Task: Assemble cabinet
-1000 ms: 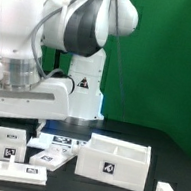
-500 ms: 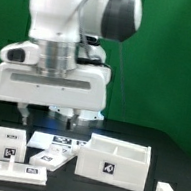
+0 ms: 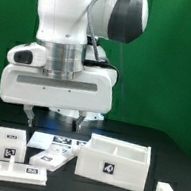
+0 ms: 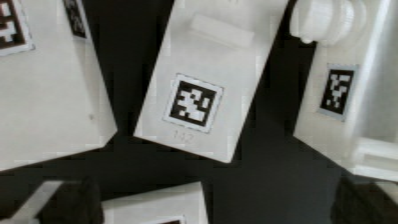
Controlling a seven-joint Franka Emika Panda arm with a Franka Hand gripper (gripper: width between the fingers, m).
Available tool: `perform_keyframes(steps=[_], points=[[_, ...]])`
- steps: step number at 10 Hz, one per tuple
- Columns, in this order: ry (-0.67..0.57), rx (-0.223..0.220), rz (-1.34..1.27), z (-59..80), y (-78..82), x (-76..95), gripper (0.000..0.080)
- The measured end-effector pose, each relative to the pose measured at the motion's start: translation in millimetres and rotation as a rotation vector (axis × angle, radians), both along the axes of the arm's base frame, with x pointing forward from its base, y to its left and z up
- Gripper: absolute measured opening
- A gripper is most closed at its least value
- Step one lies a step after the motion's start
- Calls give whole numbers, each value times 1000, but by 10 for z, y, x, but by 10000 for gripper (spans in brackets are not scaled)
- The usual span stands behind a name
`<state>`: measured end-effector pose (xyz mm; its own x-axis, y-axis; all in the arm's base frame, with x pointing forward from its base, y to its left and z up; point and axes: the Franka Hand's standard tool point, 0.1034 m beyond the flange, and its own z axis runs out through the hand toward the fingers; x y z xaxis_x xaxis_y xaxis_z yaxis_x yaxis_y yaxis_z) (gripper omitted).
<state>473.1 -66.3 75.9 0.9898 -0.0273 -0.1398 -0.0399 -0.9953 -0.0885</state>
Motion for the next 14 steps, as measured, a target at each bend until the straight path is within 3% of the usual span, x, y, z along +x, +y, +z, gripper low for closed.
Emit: perform_keyframes(steps=[1, 3, 8, 9, 10, 11, 14], points=[[8, -18, -96, 34, 212, 46, 649], [1, -47, -195, 101, 818, 232, 649], [-30, -58, -268, 47, 829, 253, 649], [-48, -94, -289, 59, 1051, 226, 649], [-49, -102, -260, 53, 1287, 193, 649], [-49, -101, -244, 50, 1394, 180, 649], [-47, -99, -242, 39, 1404, 173, 649]])
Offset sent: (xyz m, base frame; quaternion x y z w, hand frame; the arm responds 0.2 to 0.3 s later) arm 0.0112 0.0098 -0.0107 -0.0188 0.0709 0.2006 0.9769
